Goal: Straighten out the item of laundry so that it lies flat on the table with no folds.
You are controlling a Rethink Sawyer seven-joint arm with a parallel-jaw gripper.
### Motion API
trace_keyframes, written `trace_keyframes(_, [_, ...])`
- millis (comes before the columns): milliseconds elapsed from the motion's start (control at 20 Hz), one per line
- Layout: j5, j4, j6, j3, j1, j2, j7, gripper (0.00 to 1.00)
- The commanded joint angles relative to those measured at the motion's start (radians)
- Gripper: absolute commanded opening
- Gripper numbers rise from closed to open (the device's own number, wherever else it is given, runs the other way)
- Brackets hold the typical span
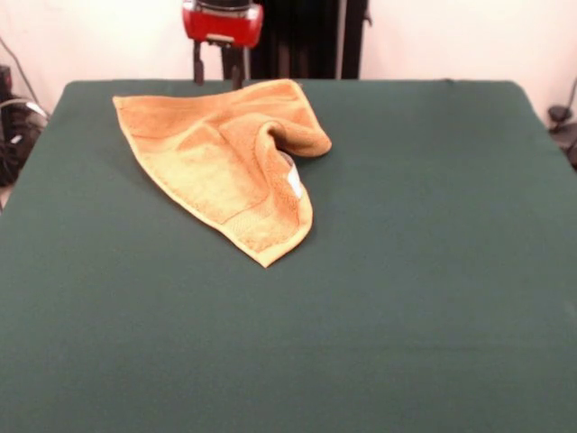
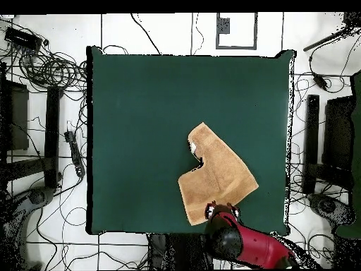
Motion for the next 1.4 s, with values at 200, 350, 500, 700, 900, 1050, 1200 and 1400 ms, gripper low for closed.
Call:
trace_keyframes(200, [0.143, -0.017, 0.099, 0.125, 0.129, -0.016, 0.228, 1.00])
trace_keyframes(350, [0.177, -0.049, 0.086, 0.104, 0.171, 0.015, 0.235, 1.00])
trace_keyframes(500, [0.199, -0.073, 0.040, 0.099, 0.193, 0.061, 0.235, 1.00])
trace_keyframes(700, [0.242, -0.099, 0.018, 0.085, 0.233, 0.090, 0.240, 1.00])
trace_keyframes(900, [0.277, -0.121, 0.000, 0.085, 0.254, 0.129, 0.242, 1.00])
trace_keyframes(1050, [0.277, -0.148, -0.035, 0.104, 0.230, 0.192, 0.234, 1.00])
trace_keyframes(1200, [0.271, -0.173, -0.094, 0.100, 0.225, 0.250, 0.233, 1.00])
trace_keyframes(1400, [0.300, -0.215, -0.146, 0.085, 0.249, 0.322, 0.254, 1.00])
